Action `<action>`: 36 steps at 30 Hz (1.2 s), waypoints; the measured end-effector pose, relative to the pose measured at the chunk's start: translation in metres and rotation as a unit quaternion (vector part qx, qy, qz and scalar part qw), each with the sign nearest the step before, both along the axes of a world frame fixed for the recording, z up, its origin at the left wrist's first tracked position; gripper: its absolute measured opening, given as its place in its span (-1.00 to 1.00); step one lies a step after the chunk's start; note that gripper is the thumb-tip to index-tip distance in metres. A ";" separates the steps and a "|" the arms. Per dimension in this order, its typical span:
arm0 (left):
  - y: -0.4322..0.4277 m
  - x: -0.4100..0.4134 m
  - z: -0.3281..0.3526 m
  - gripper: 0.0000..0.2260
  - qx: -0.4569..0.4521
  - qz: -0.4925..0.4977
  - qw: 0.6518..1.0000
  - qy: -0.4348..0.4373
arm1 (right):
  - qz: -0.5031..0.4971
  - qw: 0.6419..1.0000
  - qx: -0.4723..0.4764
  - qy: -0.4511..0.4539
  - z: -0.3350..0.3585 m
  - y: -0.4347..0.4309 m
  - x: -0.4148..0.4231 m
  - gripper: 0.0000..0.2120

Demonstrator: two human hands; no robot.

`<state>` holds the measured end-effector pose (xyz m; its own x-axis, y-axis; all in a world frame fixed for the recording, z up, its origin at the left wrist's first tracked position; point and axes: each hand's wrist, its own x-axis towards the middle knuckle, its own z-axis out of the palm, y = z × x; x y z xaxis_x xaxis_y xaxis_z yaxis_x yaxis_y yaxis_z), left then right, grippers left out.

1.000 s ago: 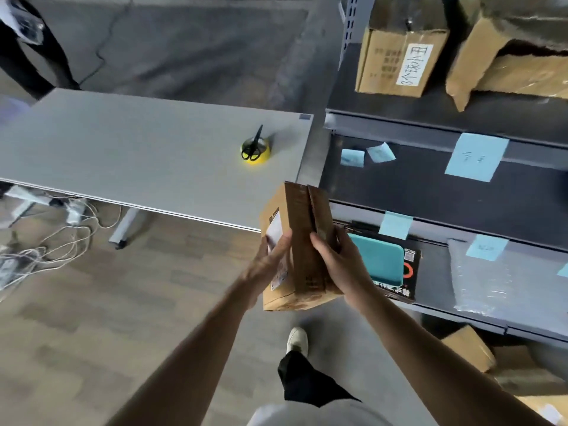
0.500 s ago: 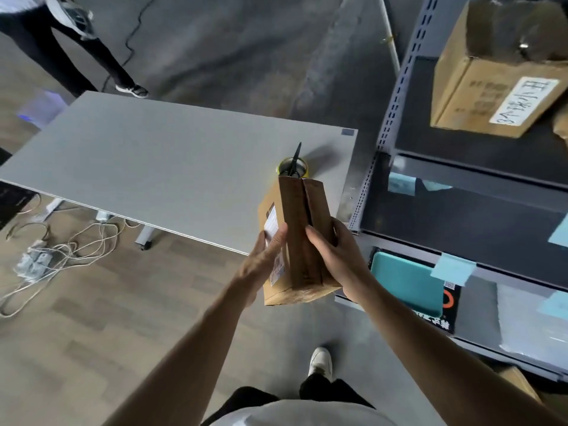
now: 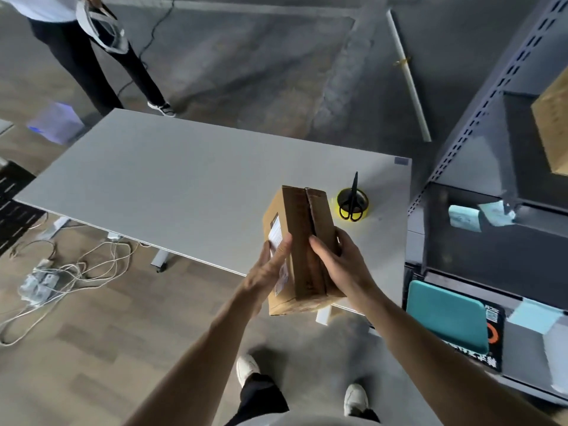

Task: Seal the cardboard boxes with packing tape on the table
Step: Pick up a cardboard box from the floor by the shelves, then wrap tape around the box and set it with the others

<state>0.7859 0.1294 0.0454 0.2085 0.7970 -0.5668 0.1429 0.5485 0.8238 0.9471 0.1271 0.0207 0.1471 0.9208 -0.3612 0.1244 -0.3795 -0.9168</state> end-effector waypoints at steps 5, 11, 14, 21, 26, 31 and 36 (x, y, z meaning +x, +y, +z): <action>0.033 -0.060 -0.001 -0.29 0.007 -0.034 0.999 -0.024 | -0.015 1.000 0.004 -0.008 0.006 0.025 -0.057 -0.63; 0.067 -0.115 -0.003 -0.28 0.018 -0.060 0.997 -0.037 | 0.010 0.996 0.030 -0.079 0.015 0.055 -0.111 -0.54; 0.080 -0.134 -0.009 -0.08 0.012 -0.061 0.997 -0.050 | 0.039 0.993 0.039 -0.107 0.018 0.072 -0.125 -0.54; 0.127 -0.148 -0.021 -0.53 0.035 -0.067 0.997 -0.021 | 0.039 0.984 0.057 -0.165 0.000 0.114 -0.154 -0.53; 0.173 -0.153 -0.016 -0.63 0.039 -0.085 0.995 0.034 | 0.022 0.985 0.039 -0.166 -0.004 0.153 -0.167 -0.49; 0.211 -0.155 -0.015 -0.65 0.045 -0.086 0.992 0.080 | 0.021 0.990 0.019 -0.136 -0.005 0.187 -0.170 -0.49; 0.241 -0.163 -0.018 -0.63 0.054 -0.080 0.989 0.116 | 0.004 0.995 0.003 -0.098 -0.010 0.212 -0.176 -0.53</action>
